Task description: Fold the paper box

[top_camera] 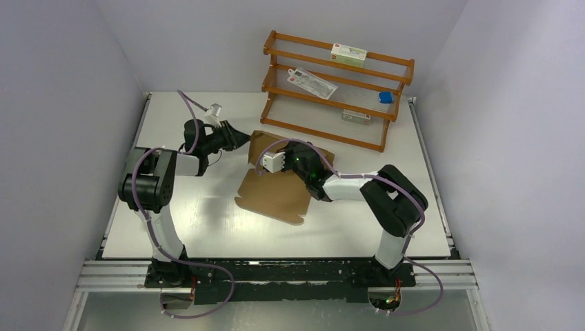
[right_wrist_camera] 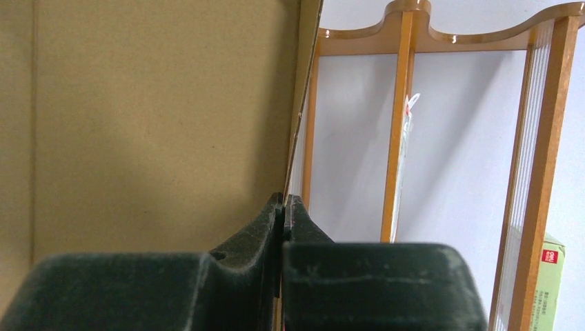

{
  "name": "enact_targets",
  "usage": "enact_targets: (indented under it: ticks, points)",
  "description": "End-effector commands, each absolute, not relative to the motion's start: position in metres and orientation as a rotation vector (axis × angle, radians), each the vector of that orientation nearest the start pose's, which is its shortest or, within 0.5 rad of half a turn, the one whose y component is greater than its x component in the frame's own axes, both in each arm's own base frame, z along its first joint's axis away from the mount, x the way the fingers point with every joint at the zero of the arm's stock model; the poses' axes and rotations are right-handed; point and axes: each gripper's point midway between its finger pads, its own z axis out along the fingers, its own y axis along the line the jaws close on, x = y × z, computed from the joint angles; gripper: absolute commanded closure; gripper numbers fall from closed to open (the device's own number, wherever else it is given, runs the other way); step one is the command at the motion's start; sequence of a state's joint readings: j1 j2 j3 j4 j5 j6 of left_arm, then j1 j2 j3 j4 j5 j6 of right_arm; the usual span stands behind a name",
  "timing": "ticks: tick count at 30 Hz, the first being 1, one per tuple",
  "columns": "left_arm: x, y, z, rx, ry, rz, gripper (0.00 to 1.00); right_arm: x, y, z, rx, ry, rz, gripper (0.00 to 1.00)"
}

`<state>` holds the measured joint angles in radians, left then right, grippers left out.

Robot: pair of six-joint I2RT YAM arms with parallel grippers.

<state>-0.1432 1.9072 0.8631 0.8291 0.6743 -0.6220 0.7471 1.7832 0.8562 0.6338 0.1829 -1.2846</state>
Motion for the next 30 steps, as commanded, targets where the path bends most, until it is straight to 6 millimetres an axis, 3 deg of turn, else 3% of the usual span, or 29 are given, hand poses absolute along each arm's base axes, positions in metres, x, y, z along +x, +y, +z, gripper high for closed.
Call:
enact_targets:
  ticks: [1, 9, 22, 30]
  points:
    - [0.420, -0.217, 0.129, 0.205, 1.826, -1.283, 0.71, 0.400, 0.297, 0.094, -1.644, 1.105, -0.459, 1.00]
    - [0.415, -0.222, 0.140, 0.189, 1.809, -1.349, 0.70, 0.397, 0.300, 0.101, -1.629, 1.086, -0.443, 1.00]
    - [0.400, -0.219, 0.101, 0.187, 1.887, -1.212, 0.68, 0.381, 0.309, 0.113, -1.605, 0.989, -0.533, 1.00]
    - [0.388, -0.210, 0.079, 0.207, 1.972, -1.090, 0.64, 0.372, 0.313, 0.136, -1.580, 0.908, -0.604, 1.00]
